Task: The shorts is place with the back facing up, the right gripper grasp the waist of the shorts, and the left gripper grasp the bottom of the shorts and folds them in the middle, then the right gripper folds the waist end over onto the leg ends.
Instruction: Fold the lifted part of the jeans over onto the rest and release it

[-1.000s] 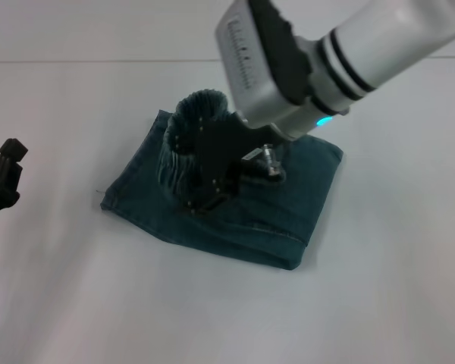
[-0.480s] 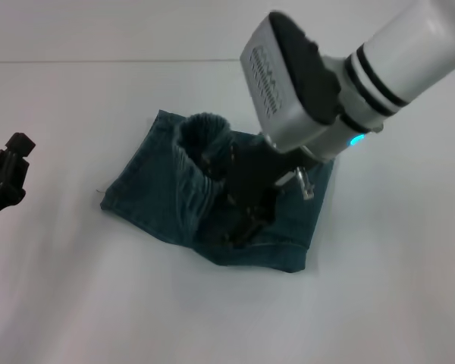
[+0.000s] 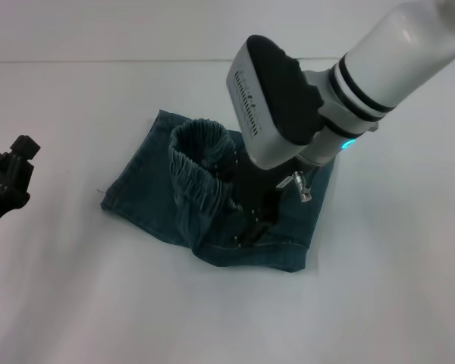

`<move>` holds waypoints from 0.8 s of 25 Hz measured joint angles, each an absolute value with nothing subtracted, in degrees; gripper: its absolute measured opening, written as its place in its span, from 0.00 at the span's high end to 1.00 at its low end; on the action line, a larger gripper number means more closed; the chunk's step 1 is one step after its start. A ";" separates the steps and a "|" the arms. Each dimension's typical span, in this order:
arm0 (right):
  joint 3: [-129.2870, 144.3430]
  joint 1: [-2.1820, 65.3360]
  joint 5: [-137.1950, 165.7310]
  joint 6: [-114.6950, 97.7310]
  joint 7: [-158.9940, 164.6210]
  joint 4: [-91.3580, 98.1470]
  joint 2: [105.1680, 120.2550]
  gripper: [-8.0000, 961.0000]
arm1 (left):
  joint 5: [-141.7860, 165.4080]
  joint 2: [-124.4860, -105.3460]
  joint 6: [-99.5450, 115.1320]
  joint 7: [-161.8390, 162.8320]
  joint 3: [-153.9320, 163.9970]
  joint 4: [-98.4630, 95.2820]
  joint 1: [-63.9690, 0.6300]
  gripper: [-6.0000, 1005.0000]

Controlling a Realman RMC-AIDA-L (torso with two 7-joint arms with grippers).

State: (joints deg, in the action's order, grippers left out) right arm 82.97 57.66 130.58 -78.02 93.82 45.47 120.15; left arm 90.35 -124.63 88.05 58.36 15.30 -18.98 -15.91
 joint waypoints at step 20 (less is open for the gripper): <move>80.66 56.99 124.81 -80.10 89.18 50.00 119.62 0.04 | 90.26 -124.55 88.14 57.65 15.29 -18.62 -16.53 0.95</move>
State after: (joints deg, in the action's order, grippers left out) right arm 80.66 56.99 124.81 -80.10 89.18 50.00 119.62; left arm 90.26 -124.55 88.14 57.65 15.29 -18.62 -16.53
